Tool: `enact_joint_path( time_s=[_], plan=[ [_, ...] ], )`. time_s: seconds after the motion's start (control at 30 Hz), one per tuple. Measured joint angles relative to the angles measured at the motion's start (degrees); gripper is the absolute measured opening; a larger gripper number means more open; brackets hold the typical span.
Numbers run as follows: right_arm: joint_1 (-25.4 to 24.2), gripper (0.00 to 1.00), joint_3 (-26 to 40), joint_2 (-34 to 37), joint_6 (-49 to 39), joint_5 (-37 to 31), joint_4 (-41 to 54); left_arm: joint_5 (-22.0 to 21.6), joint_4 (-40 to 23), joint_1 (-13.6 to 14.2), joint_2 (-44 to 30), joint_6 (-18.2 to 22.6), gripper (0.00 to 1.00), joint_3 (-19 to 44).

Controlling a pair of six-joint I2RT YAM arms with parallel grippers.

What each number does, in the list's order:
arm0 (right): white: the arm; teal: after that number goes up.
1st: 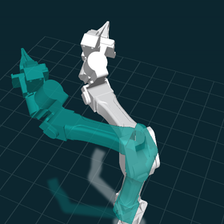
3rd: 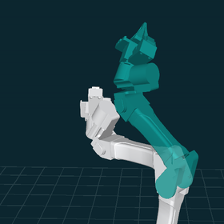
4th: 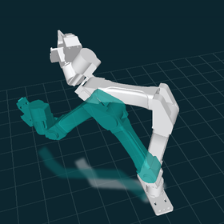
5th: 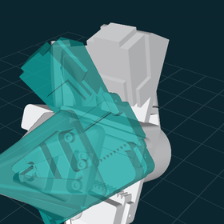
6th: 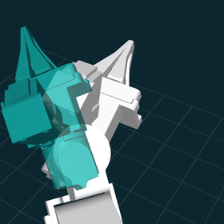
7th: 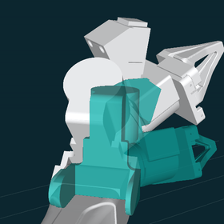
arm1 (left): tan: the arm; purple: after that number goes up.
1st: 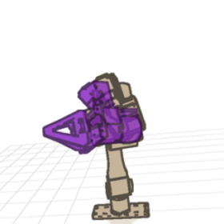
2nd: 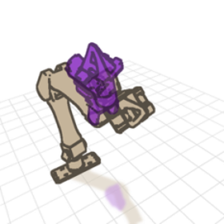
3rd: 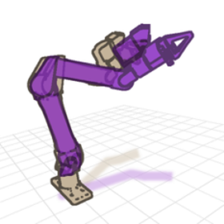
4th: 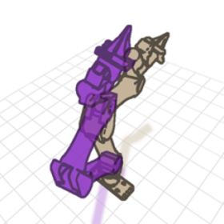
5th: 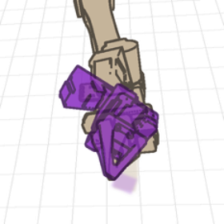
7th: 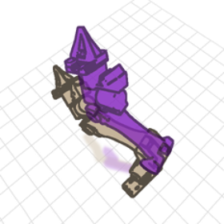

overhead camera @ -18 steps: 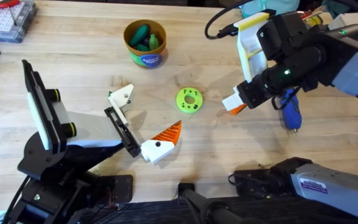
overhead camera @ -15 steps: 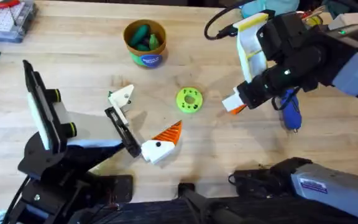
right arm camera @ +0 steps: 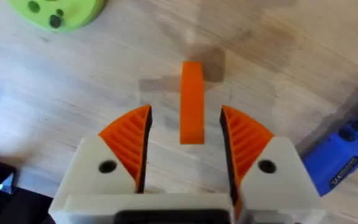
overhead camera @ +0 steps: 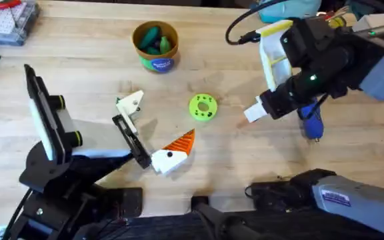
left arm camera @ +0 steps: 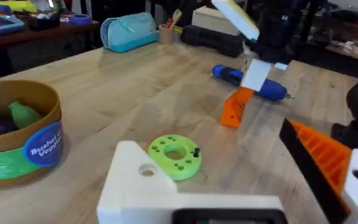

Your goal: Pick up the gripper from the table and insert it into the empty holder that is missing its gripper. Then pick up a screw, insert it into the mounting hole, and use the screwdriver to tighten it. Finally, clean up the table by picking up the vegetable and placing it into the bucket.

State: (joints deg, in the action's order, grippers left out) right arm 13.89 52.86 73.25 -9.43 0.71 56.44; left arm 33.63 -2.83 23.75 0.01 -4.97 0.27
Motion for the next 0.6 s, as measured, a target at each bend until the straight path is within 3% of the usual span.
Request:
enact_joint_path(
  time_s=[0.2,0.47,0.57,0.6],
  plan=[
    [-2.8,0.622,-0.6,0.0,0.4,0.0,-0.9,0.0,0.0,0.0,0.0,0.0,0.990,0.0],
    [-2.9,0.607,-0.9,0.0,0.5,0.2,-0.8,0.0,0.0,0.0,0.0,0.0,0.990,0.0],
    [-2.9,0.406,-0.9,0.0,0.4,0.2,-1.0,0.0,0.0,0.0,0.0,0.0,0.990,0.0],
    [-2.9,0.266,-0.9,0.0,0.6,0.2,-1.0,0.0,0.0,0.0,0.0,0.0,0.990,0.0]
  ],
)
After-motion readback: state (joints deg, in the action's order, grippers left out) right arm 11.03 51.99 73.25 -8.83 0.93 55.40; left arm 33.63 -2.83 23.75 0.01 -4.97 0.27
